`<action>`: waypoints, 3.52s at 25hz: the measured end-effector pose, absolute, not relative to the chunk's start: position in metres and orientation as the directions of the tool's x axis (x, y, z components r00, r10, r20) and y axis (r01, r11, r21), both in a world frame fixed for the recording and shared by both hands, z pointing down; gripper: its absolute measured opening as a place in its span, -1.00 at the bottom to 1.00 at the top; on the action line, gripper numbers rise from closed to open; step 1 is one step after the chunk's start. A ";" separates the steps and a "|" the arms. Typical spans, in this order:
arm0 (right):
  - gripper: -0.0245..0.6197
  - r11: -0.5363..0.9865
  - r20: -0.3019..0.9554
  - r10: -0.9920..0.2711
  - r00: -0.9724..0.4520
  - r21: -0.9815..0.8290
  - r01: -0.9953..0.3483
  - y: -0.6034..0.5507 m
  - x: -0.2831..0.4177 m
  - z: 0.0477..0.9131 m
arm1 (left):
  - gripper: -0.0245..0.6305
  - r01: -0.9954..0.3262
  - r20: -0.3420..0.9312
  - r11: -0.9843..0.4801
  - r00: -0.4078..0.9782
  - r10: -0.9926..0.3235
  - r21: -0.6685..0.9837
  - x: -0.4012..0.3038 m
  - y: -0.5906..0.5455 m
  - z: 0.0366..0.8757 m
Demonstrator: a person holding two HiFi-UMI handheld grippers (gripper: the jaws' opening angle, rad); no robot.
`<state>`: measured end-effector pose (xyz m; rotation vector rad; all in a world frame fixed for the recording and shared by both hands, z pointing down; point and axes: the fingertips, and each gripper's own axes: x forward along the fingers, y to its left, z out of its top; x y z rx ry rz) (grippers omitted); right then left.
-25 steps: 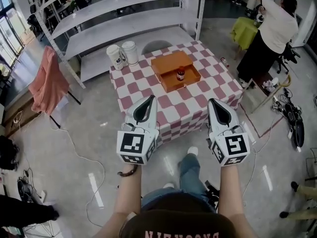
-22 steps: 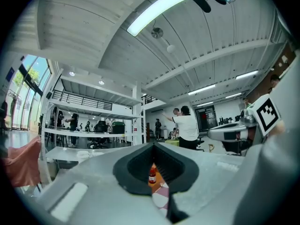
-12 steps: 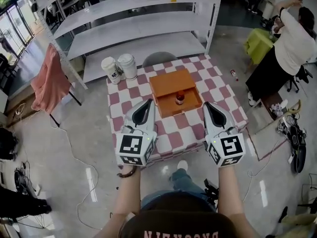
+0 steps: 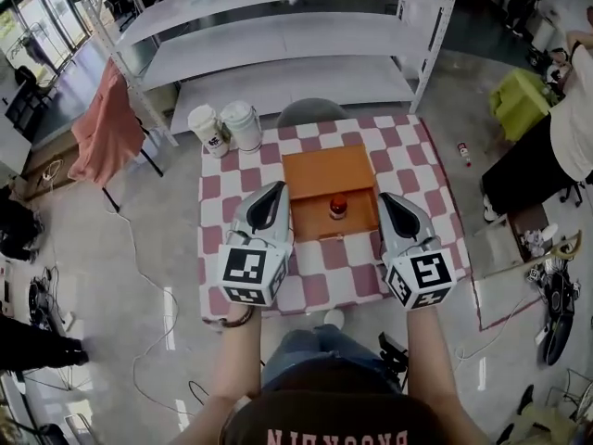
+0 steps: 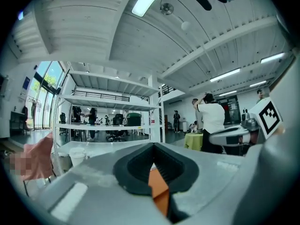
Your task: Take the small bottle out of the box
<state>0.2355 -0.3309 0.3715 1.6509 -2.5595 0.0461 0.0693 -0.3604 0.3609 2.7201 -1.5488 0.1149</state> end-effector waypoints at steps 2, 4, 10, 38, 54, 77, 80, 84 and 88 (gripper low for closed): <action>-0.72 0.440 0.117 -0.892 -0.436 0.004 -0.898 -0.343 0.233 0.381 | -0.95 -0.871 0.090 -0.491 0.487 -0.869 -0.022 0.067 -0.368 0.369; -0.52 0.454 0.138 -0.882 -0.450 -0.004 -0.891 -0.352 0.231 0.390 | -0.95 -0.878 0.105 -0.479 0.475 -0.874 -0.015 0.066 -0.376 0.375; -0.46 0.478 0.213 -0.856 -0.471 -0.021 -0.878 -0.370 0.222 0.418 | -0.95 -0.880 0.144 -0.476 0.470 -0.871 -0.008 0.062 -0.394 0.390; -0.45 0.443 0.453 -0.791 -0.411 -0.039 -0.896 -0.410 0.180 0.564 | -0.95 -0.866 0.303 -0.496 0.491 -0.816 0.067 0.034 -0.419 0.487; -0.50 0.427 0.446 -0.798 -0.405 -0.055 -0.903 -0.405 0.187 0.548 | -0.95 -0.874 0.289 -0.481 0.478 -0.829 0.066 0.026 -0.418 0.474; -0.50 0.485 0.348 -0.815 -0.463 -0.027 -0.874 -0.403 0.185 0.442 | -0.95 -0.876 0.155 -0.483 0.475 -0.866 -0.010 0.035 -0.422 0.394; -0.50 0.487 0.319 -0.827 -0.463 -0.004 -0.873 -0.406 0.188 0.416 | -0.95 -0.872 0.130 -0.489 0.482 -0.866 -0.026 0.038 -0.424 0.381; -0.50 0.483 0.274 -0.846 -0.458 0.026 -0.876 -0.408 0.194 0.380 | -0.95 -0.868 0.091 -0.494 0.489 -0.868 -0.050 0.041 -0.427 0.361; -0.50 0.470 0.207 -0.868 -0.451 0.046 -0.882 -0.405 0.203 0.345 | -0.95 -0.867 0.049 -0.495 0.493 -0.869 -0.061 0.043 -0.428 0.343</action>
